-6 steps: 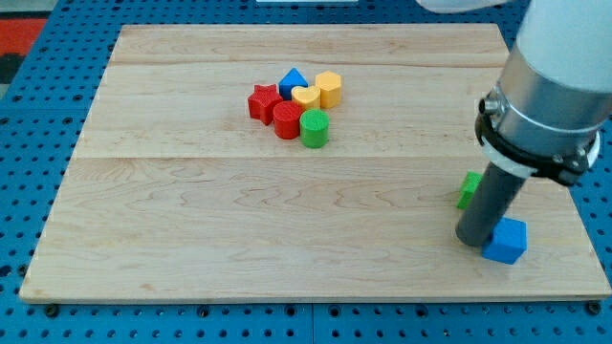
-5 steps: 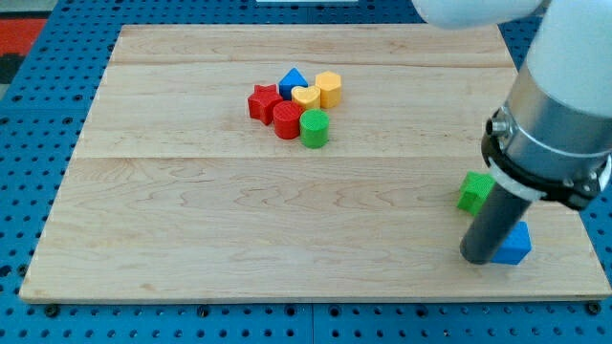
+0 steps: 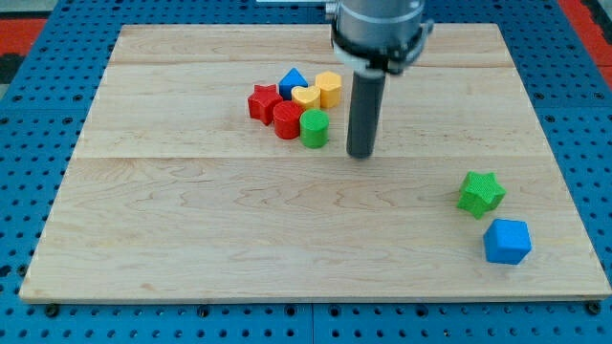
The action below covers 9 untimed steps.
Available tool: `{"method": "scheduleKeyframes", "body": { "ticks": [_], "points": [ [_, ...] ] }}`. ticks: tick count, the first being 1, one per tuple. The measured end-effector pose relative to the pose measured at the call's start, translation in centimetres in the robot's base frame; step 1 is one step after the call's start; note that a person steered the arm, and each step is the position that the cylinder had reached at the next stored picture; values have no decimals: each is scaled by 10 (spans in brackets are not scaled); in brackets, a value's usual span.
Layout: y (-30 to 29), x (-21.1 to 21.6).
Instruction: Push the green circle above the green star
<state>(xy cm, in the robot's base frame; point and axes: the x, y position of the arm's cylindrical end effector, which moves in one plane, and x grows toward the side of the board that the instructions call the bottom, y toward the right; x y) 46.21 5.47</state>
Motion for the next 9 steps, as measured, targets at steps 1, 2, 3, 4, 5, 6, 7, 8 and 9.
{"method": "scheduleKeyframes", "body": {
  "ticks": [1, 2, 3, 4, 5, 6, 7, 8, 9],
  "points": [
    [-82, -7],
    [-74, -73],
    [9, -83],
    [54, -55],
    [53, -36],
    [63, -27],
    [85, -27],
    [100, -26],
    [119, -26]
  ]
}}
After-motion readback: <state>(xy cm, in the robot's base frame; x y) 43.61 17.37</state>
